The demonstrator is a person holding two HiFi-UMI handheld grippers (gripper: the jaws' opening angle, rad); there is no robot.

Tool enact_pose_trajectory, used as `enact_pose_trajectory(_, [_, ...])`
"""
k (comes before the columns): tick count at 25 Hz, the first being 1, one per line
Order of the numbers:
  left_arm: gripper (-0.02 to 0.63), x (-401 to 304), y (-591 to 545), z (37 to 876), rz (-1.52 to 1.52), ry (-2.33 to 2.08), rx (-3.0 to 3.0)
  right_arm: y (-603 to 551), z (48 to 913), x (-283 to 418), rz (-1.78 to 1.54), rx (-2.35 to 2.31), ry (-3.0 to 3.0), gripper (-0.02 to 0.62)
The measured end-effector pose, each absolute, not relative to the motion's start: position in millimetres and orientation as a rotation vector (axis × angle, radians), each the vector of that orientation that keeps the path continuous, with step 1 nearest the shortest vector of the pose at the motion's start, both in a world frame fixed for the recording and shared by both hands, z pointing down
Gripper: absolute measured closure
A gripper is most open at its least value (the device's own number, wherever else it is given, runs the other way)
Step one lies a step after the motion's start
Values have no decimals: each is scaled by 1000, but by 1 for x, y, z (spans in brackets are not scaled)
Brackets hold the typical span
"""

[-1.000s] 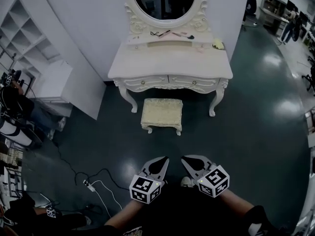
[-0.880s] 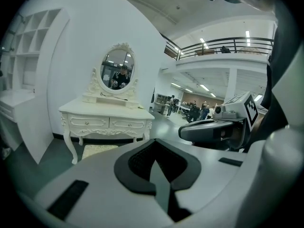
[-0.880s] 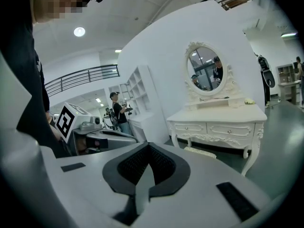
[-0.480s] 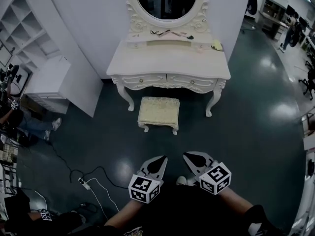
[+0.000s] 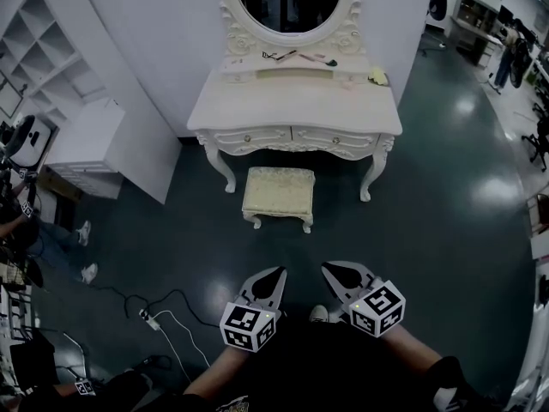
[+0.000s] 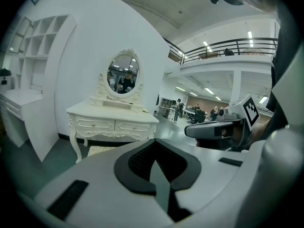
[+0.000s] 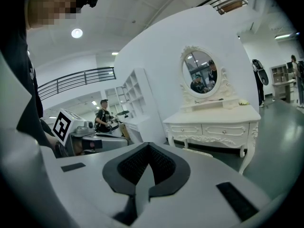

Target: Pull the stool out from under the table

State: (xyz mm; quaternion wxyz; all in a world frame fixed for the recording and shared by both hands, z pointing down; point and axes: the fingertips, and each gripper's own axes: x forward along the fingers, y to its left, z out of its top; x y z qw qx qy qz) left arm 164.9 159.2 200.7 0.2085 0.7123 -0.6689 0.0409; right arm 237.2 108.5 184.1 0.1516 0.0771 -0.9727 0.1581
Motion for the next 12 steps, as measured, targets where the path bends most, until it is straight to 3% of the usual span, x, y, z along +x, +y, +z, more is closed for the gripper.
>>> enact_pose_trajectory(12, [598, 157, 169, 201, 111, -1893, 1955, 112, 184, 231, 450, 207, -2800, 569])
